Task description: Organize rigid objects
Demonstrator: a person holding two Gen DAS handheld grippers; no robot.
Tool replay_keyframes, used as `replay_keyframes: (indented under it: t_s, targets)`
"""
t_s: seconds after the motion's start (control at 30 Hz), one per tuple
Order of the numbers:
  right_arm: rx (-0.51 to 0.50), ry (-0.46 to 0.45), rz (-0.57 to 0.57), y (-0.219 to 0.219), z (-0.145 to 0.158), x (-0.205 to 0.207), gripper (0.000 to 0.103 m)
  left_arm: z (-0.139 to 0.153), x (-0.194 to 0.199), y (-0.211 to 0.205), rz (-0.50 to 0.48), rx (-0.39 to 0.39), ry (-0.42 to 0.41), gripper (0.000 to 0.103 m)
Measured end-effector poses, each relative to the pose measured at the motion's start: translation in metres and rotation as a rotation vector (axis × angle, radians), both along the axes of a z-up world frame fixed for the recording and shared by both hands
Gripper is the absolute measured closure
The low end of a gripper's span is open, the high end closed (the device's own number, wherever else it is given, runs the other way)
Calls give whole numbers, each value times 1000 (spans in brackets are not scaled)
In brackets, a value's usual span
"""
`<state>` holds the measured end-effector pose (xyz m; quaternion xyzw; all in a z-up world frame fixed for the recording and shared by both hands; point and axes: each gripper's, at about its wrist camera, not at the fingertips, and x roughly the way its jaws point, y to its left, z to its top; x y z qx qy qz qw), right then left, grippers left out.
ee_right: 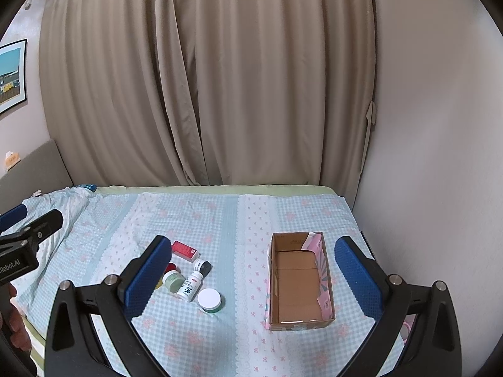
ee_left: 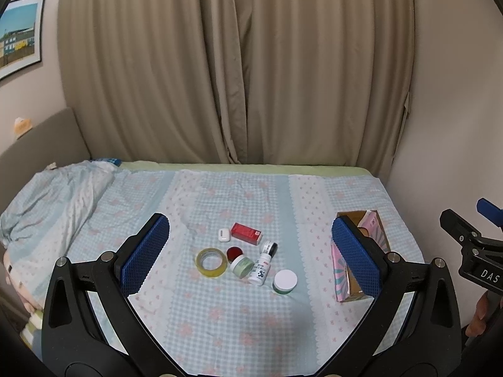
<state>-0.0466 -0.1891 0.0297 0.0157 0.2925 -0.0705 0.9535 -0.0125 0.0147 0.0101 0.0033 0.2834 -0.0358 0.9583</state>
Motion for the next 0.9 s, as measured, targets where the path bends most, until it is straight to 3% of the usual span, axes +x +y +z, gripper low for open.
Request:
replay_keyframes:
  t_s: [0.6,0.9]
  targets:
    - [8,5,-5,-6,-9,3,0,-8,9,-9,-15,1,6,0]
    - [47,116,-54,-48,-52,28,0,-55,44,-25,-35,20,114,0]
